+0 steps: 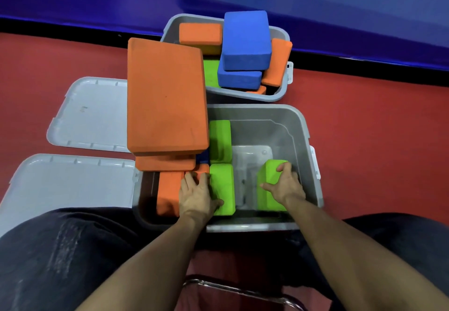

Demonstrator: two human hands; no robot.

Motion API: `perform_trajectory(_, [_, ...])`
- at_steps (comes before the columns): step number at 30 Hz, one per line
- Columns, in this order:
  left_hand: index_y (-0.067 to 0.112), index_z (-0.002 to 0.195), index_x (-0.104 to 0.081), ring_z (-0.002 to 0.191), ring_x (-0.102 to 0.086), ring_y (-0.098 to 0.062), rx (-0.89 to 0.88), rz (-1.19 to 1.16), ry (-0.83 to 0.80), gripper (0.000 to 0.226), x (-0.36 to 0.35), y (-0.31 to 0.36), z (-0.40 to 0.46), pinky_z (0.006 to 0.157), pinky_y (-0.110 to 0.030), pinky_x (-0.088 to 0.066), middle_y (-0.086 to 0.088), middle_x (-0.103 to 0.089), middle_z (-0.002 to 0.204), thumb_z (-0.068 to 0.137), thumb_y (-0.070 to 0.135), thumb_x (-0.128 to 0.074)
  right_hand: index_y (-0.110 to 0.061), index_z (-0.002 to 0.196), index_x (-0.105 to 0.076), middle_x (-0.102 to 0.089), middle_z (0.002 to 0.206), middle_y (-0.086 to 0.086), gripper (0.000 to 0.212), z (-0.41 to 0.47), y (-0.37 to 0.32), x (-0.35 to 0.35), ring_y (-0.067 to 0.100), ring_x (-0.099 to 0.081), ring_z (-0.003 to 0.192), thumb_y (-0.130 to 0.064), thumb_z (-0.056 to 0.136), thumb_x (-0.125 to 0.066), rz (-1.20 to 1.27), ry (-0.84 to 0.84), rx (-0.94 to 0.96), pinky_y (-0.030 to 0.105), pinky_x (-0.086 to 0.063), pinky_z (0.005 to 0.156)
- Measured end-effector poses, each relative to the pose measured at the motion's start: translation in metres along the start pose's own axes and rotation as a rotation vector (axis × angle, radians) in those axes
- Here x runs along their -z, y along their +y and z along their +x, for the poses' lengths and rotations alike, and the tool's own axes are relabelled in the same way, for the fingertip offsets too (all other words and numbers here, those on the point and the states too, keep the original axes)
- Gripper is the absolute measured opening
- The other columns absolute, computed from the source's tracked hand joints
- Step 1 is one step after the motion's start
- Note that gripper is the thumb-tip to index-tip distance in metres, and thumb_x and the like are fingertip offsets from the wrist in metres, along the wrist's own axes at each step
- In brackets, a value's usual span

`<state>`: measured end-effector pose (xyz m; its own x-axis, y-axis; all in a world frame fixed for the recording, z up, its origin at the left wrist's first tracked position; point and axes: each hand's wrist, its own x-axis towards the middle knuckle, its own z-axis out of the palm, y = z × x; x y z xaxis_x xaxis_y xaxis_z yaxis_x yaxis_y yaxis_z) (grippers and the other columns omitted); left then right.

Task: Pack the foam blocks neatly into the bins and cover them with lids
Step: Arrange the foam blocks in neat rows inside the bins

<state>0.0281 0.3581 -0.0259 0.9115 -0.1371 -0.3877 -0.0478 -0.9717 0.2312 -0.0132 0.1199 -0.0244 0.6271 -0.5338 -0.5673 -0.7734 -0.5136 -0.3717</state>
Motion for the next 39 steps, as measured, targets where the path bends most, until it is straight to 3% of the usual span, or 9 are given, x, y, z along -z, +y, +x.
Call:
perform_trajectory(7, [0.040,0.151,-0.026,0.131,-0.033,-0.027,0.058,-0.026,-0.017,0.109,0.003,0.004,0.004,0.110,-0.037,-0.034,-0.007,-0.029,0.141,0.061,0.061,-0.085,-0.027,0.123,-0.033,-0.058,0.129,0.003,0.081,-0.015,-0.030,-0.014,0.029,-0.062,0.109,-0.055,0.070,-0.087,0.037,-0.051,0.116,0.039,-0.048,0.087])
perform_trajectory(10, [0.043,0.152,-0.020,0.139,-0.027,-0.023,0.115,-0.005,-0.045,0.112,0.005,0.005,0.002,0.115,-0.053,-0.026,-0.003,-0.025,0.147,0.062,0.063,-0.083,-0.029,0.128,-0.025,-0.056,0.134,0.002,0.089,-0.020,-0.039,-0.026,0.029,-0.062,0.110,-0.058,0.068,-0.086,0.048,-0.094,0.134,0.039,-0.049,0.086])
perform_trajectory(13, [0.045,0.152,-0.018,0.141,-0.022,-0.020,0.136,-0.044,-0.085,0.111,0.006,0.004,0.002,0.110,-0.070,-0.025,0.001,-0.020,0.148,0.063,0.061,-0.084,-0.026,0.147,-0.018,-0.046,0.152,0.008,0.106,-0.016,-0.045,-0.034,0.032,-0.054,0.130,-0.050,0.070,-0.088,0.117,-0.131,0.122,0.041,-0.046,0.102])
perform_trajectory(21, [0.045,0.154,-0.013,0.144,-0.019,-0.020,0.126,-0.003,-0.077,0.114,0.005,0.002,0.004,0.110,-0.070,-0.025,0.000,-0.018,0.150,0.064,0.067,-0.080,-0.023,0.152,-0.024,-0.056,0.141,0.007,0.101,0.000,-0.042,-0.037,0.029,-0.056,0.126,-0.040,0.075,-0.088,0.175,-0.216,0.085,0.035,-0.046,0.105])
perform_trajectory(26, [0.043,0.155,-0.012,0.145,-0.018,-0.021,0.103,0.003,-0.108,0.112,0.009,0.001,0.001,0.110,-0.071,-0.025,-0.002,-0.017,0.152,0.067,0.067,-0.078,-0.022,0.152,-0.024,-0.050,0.148,0.008,0.102,0.001,-0.042,-0.036,0.029,-0.052,0.131,-0.037,0.074,-0.090,0.210,-0.232,0.074,0.034,-0.043,0.107])
perform_trajectory(29, [0.038,0.154,-0.021,0.145,-0.020,-0.022,0.081,-0.017,-0.142,0.103,0.015,-0.001,-0.003,0.113,-0.067,-0.024,-0.001,-0.019,0.153,0.071,0.069,-0.074,-0.017,0.156,-0.025,-0.043,0.154,0.011,0.105,-0.006,-0.049,-0.031,0.028,-0.045,0.139,-0.042,0.075,-0.088,0.176,-0.187,0.111,0.033,-0.038,0.111])
perform_trajectory(34, [0.021,0.136,-0.053,0.123,-0.056,-0.025,0.120,-0.365,-0.118,0.084,0.051,-0.006,-0.004,0.101,-0.037,-0.046,-0.006,-0.060,0.132,0.069,0.066,-0.079,-0.014,0.146,-0.048,-0.050,0.150,0.008,0.077,-0.031,-0.090,0.004,0.023,-0.050,0.135,-0.046,0.084,-0.079,0.334,-0.097,0.259,0.033,-0.039,0.112])
perform_trajectory(36, [0.013,0.132,-0.055,0.111,-0.063,-0.024,0.131,-0.444,-0.250,0.085,0.076,-0.005,-0.007,0.090,-0.029,-0.049,-0.007,-0.067,0.123,0.069,0.063,-0.081,-0.015,0.144,-0.050,-0.053,0.148,0.005,0.071,-0.047,-0.113,0.024,0.020,-0.051,0.133,-0.047,0.087,-0.076,0.359,-0.130,0.345,0.029,-0.040,0.108])
perform_trajectory(39, [0.008,0.130,-0.059,0.112,-0.062,-0.024,0.074,-0.280,-0.428,0.086,0.122,0.002,-0.021,0.090,-0.028,-0.047,-0.005,-0.066,0.119,0.069,0.067,-0.079,-0.014,0.145,-0.049,-0.053,0.147,0.004,0.071,-0.076,-0.139,0.049,0.015,-0.051,0.134,-0.047,0.088,-0.074,0.393,-0.174,0.426,0.028,-0.041,0.107])
